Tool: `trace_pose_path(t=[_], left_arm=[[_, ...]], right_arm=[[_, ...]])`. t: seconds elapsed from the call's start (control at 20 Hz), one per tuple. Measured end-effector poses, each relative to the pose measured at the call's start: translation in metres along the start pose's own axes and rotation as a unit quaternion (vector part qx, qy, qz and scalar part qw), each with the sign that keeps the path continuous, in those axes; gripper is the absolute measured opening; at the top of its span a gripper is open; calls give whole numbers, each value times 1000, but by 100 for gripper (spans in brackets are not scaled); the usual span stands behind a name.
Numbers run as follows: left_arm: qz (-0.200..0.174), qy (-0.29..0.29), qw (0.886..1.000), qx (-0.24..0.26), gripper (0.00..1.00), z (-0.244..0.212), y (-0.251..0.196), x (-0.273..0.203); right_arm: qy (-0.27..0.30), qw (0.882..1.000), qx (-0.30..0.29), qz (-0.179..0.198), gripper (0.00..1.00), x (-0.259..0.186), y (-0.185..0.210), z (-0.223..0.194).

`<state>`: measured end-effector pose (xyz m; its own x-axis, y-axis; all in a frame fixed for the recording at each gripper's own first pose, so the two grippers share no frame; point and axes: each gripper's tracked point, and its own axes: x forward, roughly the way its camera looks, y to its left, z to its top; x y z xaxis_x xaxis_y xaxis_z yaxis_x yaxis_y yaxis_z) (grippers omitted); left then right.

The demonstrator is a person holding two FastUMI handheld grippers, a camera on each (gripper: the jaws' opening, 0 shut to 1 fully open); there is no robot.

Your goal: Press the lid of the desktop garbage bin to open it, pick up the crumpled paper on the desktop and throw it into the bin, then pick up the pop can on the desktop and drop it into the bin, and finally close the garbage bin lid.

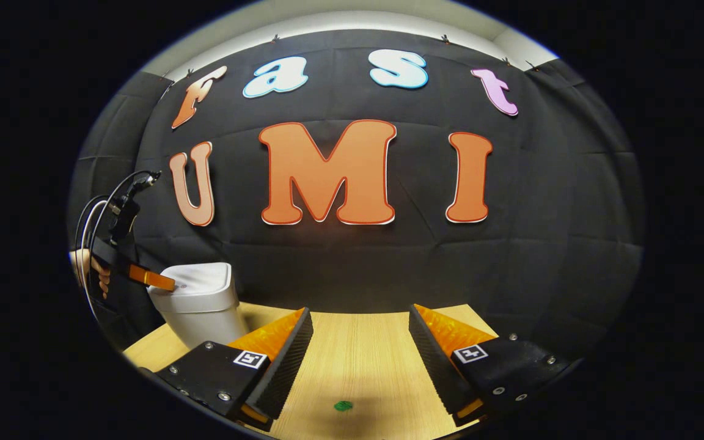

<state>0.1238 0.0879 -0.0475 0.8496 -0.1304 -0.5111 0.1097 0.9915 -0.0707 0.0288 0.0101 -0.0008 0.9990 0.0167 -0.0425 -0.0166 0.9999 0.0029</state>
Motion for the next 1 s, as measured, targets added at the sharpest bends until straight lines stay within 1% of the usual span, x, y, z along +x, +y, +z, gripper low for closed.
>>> trace_pose_path(t=[0.15,0.25,0.3,0.4,0.45,0.55,0.6,0.7,0.8,0.85,0.9,0.95,1.0], left_arm=[[8,-3,1000,16,1,-1,1,0],[16,-19,999,27,1,4,-2,-1],[23,-33,999,33,1,10,-3,-3],[53,-52,996,40,0,20,4,-12],[62,-72,995,38,0,30,4,-19],[86,-124,988,34,0,54,3,-41],[92,-158,983,32,0,68,-2,-57],[88,-230,969,14,0,89,-14,-87],[80,-264,961,-5,0,96,-19,-117],[73,-273,959,-12,2,89,-29,-122],[67,-284,956,-19,22,87,-40,-128],[57,-291,955,-21,28,86,-47,-132],[45,-294,954,-22,39,83,-56,-134]], right_arm=[[-2,1000,-4,-3,95,-2,-2,3],[-6,1000,-2,-6,95,-6,-7,6],[-7,1000,-1,-8,95,-6,-10,7],[-8,1000,-1,-15,95,-8,-15,10],[-10,1000,1,-18,95,-7,-17,11],[-15,1000,6,-20,95,-8,-18,15],[-17,1000,7,-20,95,-9,-18,17],[-21,1000,7,-18,95,-10,-16,19],[-23,1000,14,-13,95,-10,-13,19],[-25,999,20,-10,95,-11,-11,21],[-25,999,28,-3,95,-10,-9,22],[-26,999,34,2,95,-11,-6,21],[-26,999,37,2,95,-10,-6,22]])
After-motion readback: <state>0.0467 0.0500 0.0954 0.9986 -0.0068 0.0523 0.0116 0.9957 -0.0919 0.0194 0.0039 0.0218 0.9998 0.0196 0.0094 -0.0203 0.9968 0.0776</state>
